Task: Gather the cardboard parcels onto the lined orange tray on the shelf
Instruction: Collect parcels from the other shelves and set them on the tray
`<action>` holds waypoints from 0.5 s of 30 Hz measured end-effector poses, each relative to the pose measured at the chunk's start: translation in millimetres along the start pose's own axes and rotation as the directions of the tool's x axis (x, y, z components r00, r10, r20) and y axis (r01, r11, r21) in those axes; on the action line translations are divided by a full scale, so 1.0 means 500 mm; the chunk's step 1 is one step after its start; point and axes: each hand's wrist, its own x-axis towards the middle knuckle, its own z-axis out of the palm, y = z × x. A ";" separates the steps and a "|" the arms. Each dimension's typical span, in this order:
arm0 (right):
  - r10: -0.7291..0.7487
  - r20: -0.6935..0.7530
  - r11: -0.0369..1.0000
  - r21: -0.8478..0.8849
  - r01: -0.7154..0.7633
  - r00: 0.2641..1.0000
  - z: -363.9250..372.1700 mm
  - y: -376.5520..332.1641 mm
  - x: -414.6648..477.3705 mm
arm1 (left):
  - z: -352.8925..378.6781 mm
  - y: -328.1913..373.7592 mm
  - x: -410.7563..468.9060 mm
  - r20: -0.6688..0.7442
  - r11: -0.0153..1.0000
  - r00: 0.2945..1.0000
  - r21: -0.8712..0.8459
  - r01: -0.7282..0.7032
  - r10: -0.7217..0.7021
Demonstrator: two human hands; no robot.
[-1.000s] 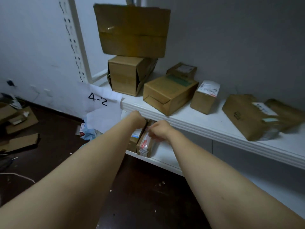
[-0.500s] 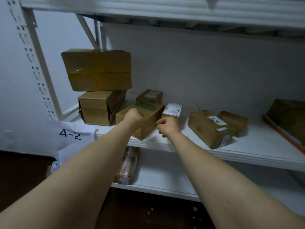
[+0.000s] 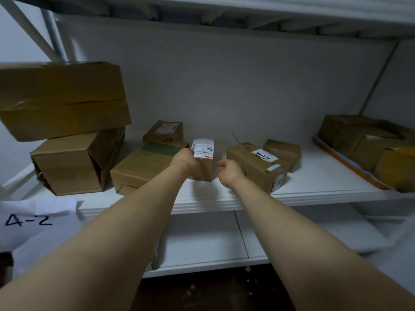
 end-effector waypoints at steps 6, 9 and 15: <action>0.020 0.038 0.997 0.074 -0.023 0.999 0.008 0.010 0.040 | 0.028 0.010 0.065 -0.035 0.983 0.998 0.179 -0.050 0.058; 0.038 0.047 0.986 0.162 -0.045 0.998 0.012 0.015 0.056 | 0.049 0.015 0.085 -0.013 0.960 0.998 0.275 -0.061 0.067; 0.054 0.082 0.977 0.203 -0.070 0.995 0.019 0.025 0.069 | 0.096 0.013 0.111 -0.011 0.911 0.997 0.407 -0.067 0.078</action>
